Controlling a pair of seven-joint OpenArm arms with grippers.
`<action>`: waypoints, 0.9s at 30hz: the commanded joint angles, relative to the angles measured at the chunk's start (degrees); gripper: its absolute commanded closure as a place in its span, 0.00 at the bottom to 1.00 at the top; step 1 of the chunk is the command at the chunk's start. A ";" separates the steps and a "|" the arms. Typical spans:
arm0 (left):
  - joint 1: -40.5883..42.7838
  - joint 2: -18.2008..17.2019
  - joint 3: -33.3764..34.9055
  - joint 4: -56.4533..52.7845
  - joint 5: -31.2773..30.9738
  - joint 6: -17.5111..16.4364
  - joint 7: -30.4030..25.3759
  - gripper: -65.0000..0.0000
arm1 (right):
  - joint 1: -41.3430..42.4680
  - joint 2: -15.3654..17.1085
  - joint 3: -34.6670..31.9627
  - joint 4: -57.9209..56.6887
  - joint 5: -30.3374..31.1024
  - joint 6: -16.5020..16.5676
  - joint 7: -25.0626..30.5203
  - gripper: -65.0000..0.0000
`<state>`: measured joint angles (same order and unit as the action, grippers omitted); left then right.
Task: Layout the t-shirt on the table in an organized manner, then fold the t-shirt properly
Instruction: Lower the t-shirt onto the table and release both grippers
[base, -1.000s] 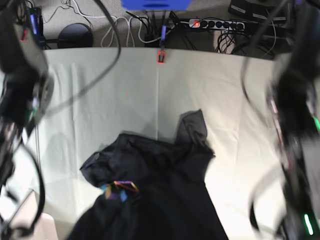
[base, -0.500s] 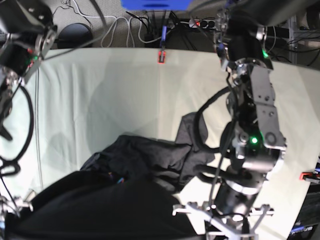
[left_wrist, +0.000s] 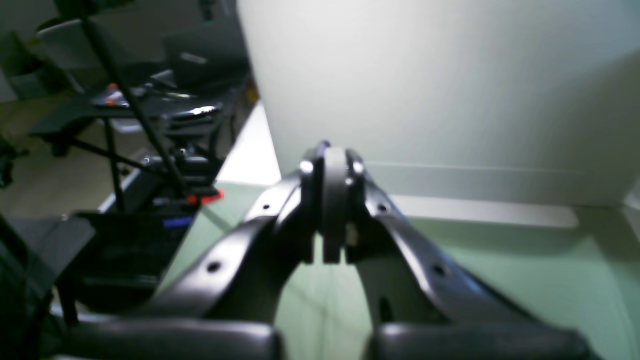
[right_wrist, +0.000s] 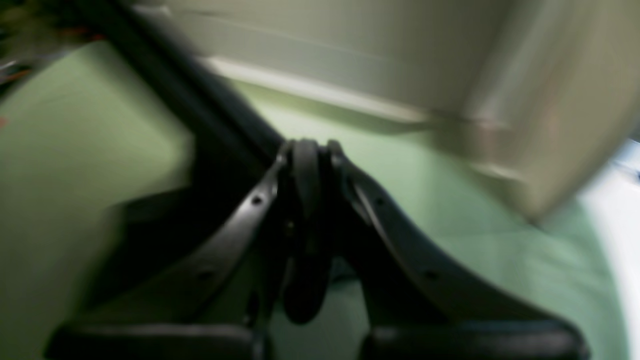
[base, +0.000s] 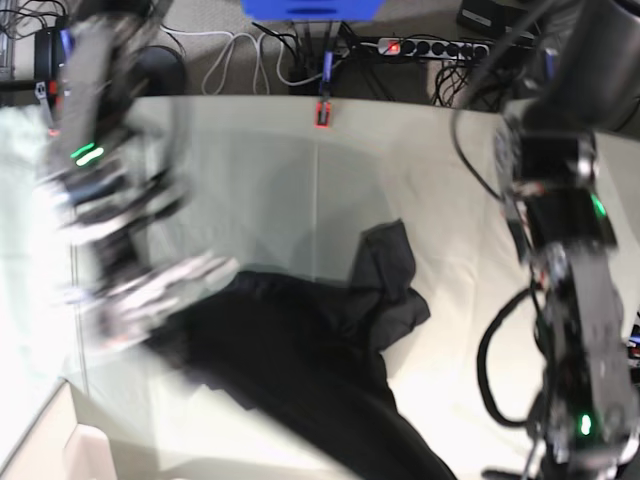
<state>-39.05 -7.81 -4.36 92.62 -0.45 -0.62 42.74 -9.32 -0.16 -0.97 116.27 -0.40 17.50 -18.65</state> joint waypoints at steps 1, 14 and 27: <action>-2.32 -0.76 -0.25 -0.36 0.67 0.40 -2.70 1.00 | -0.92 -0.67 -2.68 1.05 0.36 -0.40 2.70 1.00; -3.11 -7.97 -4.04 -8.53 0.49 0.40 -7.18 0.99 | -7.07 -8.84 -41.71 -4.49 -16.61 -0.40 3.93 1.00; 14.04 -12.54 -4.56 -4.93 0.84 0.84 -15.97 0.49 | -6.90 -8.84 -43.20 -6.51 -16.34 -0.05 -0.03 0.60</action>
<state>-23.42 -19.64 -8.51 86.54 0.08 -0.30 28.32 -14.33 -6.50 -41.32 110.21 -11.53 18.13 -20.18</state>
